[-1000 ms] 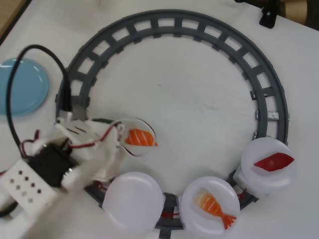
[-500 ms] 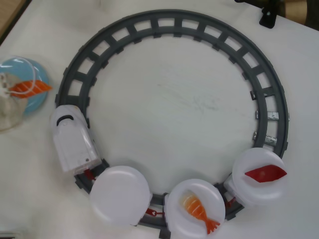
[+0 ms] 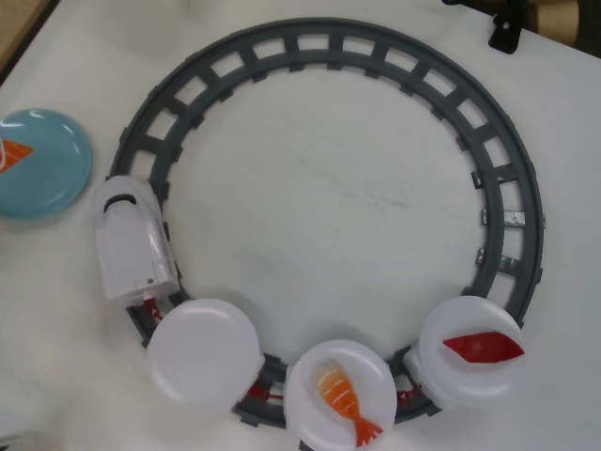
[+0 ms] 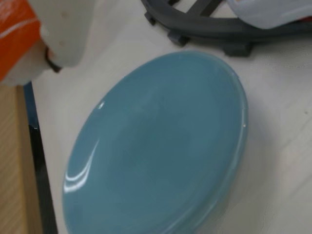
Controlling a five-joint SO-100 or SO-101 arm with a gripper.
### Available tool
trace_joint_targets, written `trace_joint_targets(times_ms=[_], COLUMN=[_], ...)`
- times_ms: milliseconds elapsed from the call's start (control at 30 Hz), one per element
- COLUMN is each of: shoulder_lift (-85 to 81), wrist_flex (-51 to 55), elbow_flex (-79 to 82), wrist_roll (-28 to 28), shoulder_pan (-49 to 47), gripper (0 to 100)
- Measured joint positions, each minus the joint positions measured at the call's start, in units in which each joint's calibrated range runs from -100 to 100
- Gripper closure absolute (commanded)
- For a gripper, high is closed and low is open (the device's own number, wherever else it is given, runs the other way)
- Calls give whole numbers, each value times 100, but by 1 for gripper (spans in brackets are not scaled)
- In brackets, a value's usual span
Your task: Pick up the sushi from the Shinkansen and put it on the blue dish
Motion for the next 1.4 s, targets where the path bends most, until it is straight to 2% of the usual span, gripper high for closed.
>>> trace_joint_targets(times_ms=[233, 500, 967, 1200, 1400], shoulder_lift=[911, 2286, 2514, 2514, 2514], wrist_flex=[-67, -67, -76, -76, -101], elbow_flex=[-82, -1089, -1592, -1592, -1592], wrist_roll=[0, -129, -145, -145, -114], shoulder_pan=[-74, -74, -629, -556, -499], gripper=[97, 97, 96, 84, 82])
